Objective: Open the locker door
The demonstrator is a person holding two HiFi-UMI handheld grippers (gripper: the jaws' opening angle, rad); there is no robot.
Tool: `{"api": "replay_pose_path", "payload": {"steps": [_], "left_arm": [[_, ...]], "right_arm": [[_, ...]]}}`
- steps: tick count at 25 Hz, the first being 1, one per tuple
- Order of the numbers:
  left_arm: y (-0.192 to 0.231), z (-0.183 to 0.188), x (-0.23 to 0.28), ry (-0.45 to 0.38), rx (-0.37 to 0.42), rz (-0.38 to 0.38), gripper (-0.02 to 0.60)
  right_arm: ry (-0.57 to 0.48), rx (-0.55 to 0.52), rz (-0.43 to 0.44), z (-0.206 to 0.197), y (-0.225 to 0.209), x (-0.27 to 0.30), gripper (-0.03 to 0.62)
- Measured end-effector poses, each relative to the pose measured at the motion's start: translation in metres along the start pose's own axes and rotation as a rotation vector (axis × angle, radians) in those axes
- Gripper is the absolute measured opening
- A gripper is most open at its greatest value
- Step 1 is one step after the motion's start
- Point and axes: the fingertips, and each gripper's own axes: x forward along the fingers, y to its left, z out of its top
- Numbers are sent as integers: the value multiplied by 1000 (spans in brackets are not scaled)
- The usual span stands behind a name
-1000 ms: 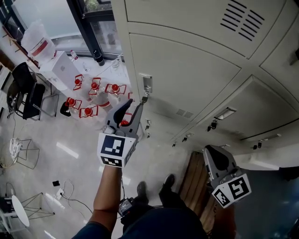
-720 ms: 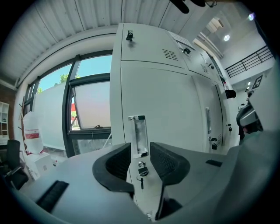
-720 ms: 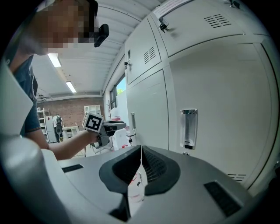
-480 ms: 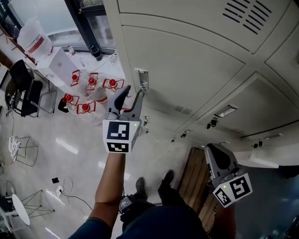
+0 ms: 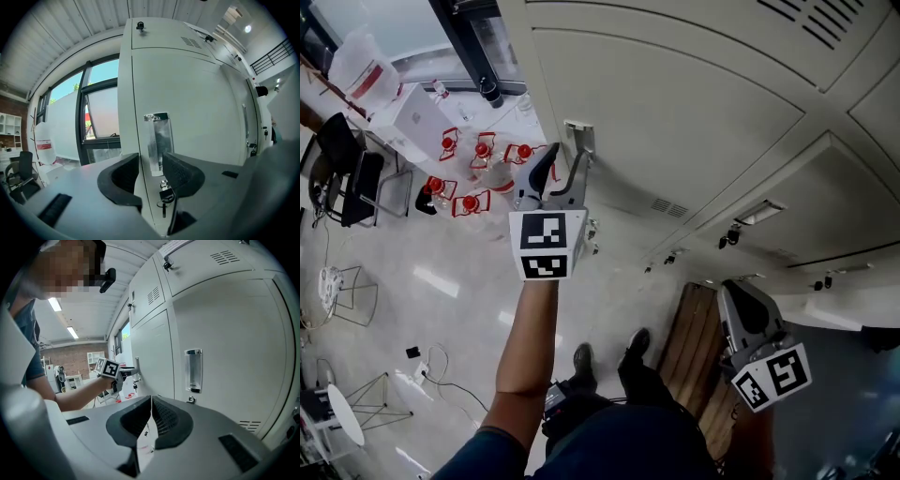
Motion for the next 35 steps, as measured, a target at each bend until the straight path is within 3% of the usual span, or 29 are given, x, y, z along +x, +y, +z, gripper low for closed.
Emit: {"api": "replay_pose_path", "payload": {"steps": [11,27,35], "left_arm": [[4,-2,6,-18,-22,71,147],[6,-2,-10,-14,7,4,179],[-1,-3,-23,-30,44,-14,138]], "right_arm": [[5,16,-8,-7,0,3,37],[-10,19,-28,-4,11,-5,37],[-16,17,-36,-2,17,-9,37]]}}
